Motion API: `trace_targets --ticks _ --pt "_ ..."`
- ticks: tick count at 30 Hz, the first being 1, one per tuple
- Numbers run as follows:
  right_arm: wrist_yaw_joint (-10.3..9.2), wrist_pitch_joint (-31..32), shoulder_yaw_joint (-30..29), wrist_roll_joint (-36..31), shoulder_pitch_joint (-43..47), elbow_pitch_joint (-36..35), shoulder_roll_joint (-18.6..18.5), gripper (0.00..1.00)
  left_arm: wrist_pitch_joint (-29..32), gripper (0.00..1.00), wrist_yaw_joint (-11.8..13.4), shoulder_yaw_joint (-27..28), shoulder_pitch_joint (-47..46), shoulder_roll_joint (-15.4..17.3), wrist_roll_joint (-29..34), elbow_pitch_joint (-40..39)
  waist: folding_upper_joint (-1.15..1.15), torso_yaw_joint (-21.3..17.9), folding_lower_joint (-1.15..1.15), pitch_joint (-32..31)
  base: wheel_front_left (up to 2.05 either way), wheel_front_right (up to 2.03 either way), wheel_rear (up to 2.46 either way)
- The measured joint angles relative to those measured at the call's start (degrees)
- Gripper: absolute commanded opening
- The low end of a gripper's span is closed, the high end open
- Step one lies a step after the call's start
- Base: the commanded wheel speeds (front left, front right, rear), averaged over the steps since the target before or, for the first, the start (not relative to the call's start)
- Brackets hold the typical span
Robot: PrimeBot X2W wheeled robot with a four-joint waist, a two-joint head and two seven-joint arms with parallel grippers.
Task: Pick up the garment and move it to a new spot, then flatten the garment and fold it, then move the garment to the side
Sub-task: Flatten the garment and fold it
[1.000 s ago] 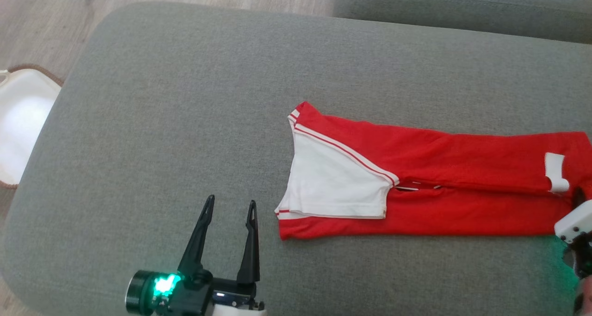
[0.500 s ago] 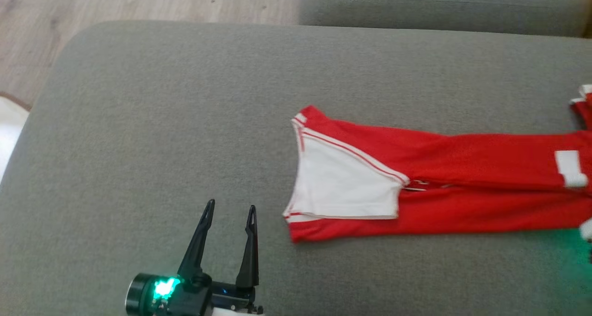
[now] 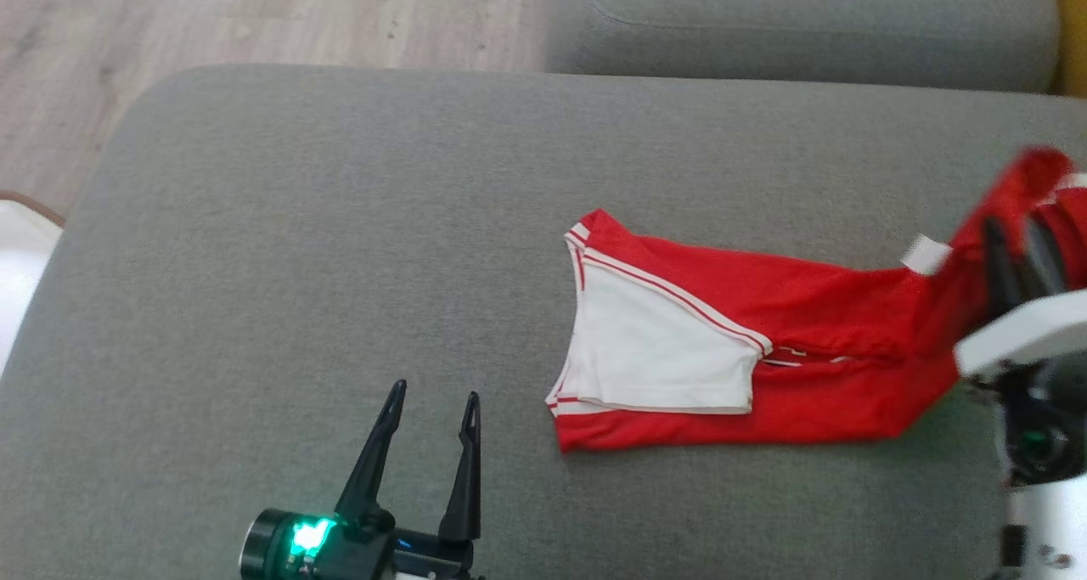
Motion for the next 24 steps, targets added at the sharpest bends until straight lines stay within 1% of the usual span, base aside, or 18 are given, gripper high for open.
trace_targets --ticks 4,8,10,11,17,22,23,24 --pt "0.00 0.93 6.21 0.49 0.46 -2.14 1.86 0.00 0.00 1.00 -0.88 -0.01 0.04 -0.32 0.51 0.65 0.00 1.73 0.00 -0.87 0.00 0.00 0.00" --pt "0.00 0.91 11.79 2.81 0.96 -0.81 2.38 0.00 0.00 1.00 -1.87 -0.05 0.53 -0.57 0.59 1.27 0.00 4.09 0.00 -1.50 0.00 0.00 0.00" --pt "0.00 0.44 14.92 5.65 0.96 0.71 2.37 0.00 0.00 1.00 -2.13 0.00 0.96 -0.59 0.59 1.69 0.00 5.27 0.00 -1.78 0.00 0.00 0.00" --pt "0.00 0.44 14.92 5.65 0.96 0.71 2.37 0.00 0.00 1.00 -2.13 0.00 0.96 -0.59 0.59 1.69 0.00 5.27 0.00 -1.78 0.00 0.00 0.00" --pt "0.00 -2.66 24.96 11.14 0.92 6.54 2.42 0.00 0.00 1.00 -2.87 0.03 1.49 -1.01 0.59 2.29 0.00 7.86 0.00 -2.44 0.00 0.00 0.00" --pt "0.00 -5.67 30.84 14.30 0.60 12.29 2.41 0.00 0.00 1.00 -3.37 0.05 1.57 -1.49 1.01 2.71 0.00 8.87 0.00 -2.63 0.00 0.00 0.00" --pt "0.00 -7.02 32.56 15.73 -0.12 14.63 2.38 0.09 0.00 1.00 -3.38 0.13 1.57 -1.57 1.02 2.71 0.00 9.12 0.00 -2.60 0.00 0.00 0.00" --pt "0.00 -7.86 33.40 16.61 -0.73 15.67 2.37 0.47 0.00 1.00 -3.38 0.23 1.57 -1.62 1.07 2.70 0.00 9.18 0.00 -2.56 0.00 0.00 0.00"
